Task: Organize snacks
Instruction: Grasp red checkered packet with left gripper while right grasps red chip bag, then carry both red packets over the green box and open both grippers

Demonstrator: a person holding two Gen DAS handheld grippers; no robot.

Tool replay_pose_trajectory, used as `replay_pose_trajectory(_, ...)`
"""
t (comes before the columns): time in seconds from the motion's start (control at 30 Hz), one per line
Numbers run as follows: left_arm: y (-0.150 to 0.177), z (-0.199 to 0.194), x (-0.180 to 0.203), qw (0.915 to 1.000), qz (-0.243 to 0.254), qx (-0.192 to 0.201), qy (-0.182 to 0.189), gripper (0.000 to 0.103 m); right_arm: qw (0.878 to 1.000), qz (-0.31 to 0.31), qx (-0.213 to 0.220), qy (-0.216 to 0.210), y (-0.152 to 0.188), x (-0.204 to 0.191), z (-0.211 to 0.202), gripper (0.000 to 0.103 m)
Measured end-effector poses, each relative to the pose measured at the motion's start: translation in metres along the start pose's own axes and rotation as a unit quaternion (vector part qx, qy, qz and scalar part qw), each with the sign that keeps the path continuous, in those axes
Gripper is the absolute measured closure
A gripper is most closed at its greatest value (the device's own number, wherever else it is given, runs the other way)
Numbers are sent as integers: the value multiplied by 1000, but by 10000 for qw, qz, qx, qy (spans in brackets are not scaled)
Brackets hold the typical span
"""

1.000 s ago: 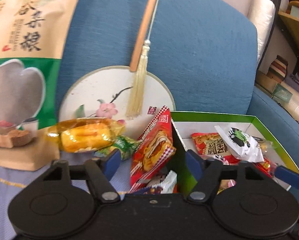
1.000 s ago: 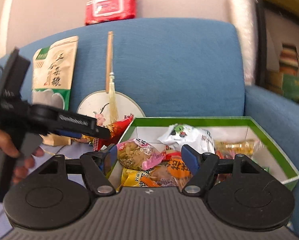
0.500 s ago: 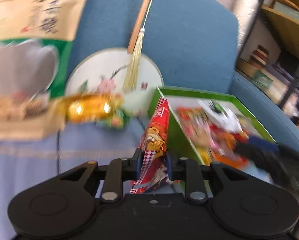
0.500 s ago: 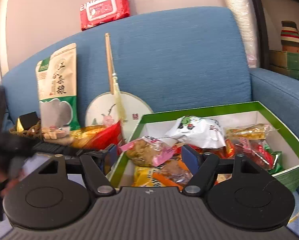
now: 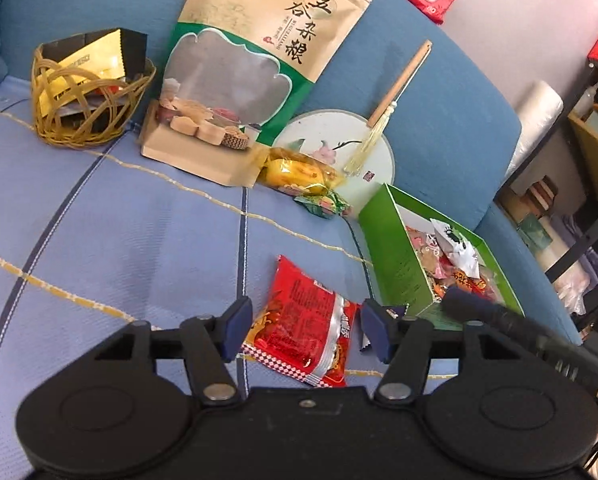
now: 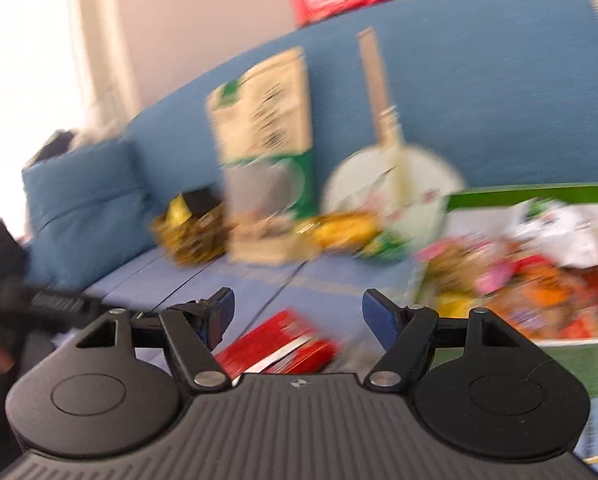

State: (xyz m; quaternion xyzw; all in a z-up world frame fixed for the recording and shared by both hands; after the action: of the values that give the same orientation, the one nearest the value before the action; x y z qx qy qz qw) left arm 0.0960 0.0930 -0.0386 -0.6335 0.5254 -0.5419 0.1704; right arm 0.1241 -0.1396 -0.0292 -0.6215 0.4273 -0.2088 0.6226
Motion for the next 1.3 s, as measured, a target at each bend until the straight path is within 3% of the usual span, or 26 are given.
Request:
replay_pose_trajectory(0.1, -1, 9, 1, 9998, 98, -155, 115, 0, 9982, 327, -474, -187, 16, -7, 15, 0)
replay_pose_trajectory(0.2, 1, 27, -1, 9990, 108, -389, 215, 0, 9952, 485, -847, 38, 35, -6, 29, 0)
replay_pose_trajectory(0.33, 4, 50, -11, 9961, -254, -785, 327, 0, 9933, 544, -989, 232, 50, -5, 37, 0)
replay_pose_trajectory(0.5, 1, 65, -10, 9929, 100, -1074, 498, 0, 9911, 928, -913, 268, 54, 0, 47, 0)
replay_pose_trajectory(0.63, 8, 76, -17, 9913, -24, -1249, 407, 0, 9908, 1076, -728, 390, 58, 3, 55, 0)
replay_pose_trajectory(0.7, 14, 76, -18, 9908, -129, -1291, 376, 10, 9925, 890, -701, 452, 58, 0, 55, 10)
replay_pose_trajectory(0.8, 15, 69, -13, 9930, -45, -1151, 259, 13, 9933, 785, -704, 472, 52, -3, 51, 20)
replay_pose_trajectory(0.87, 9, 62, -8, 9944, 7, -1025, 272, 20, 9961, 538, -547, 440, 44, -10, 45, 21)
replay_pose_trajectory(1.1, -22, 43, 31, 9962, 304, -485, 650, 21, 9986, 75, 306, 436, 5, -18, 14, 21)
replay_pose_trajectory(1.3, -34, 73, 83, 9918, 581, -373, 1078, 21, 9923, -3, 838, 908, -19, 9, -10, 21)
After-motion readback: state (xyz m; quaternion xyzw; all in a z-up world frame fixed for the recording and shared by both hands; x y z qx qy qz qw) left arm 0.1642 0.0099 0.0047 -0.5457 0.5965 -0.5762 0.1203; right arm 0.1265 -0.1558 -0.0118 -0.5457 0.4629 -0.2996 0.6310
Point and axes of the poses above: each gripper's, at about its wrist camera, not at the fingertips, and z roughly the way its jaws point, x to its right, y to its underside, the point moved 3 cm from there along z, roughly the way its jaws point, and after that the axes turned 13 degrees about x, right-handed, at the moved point
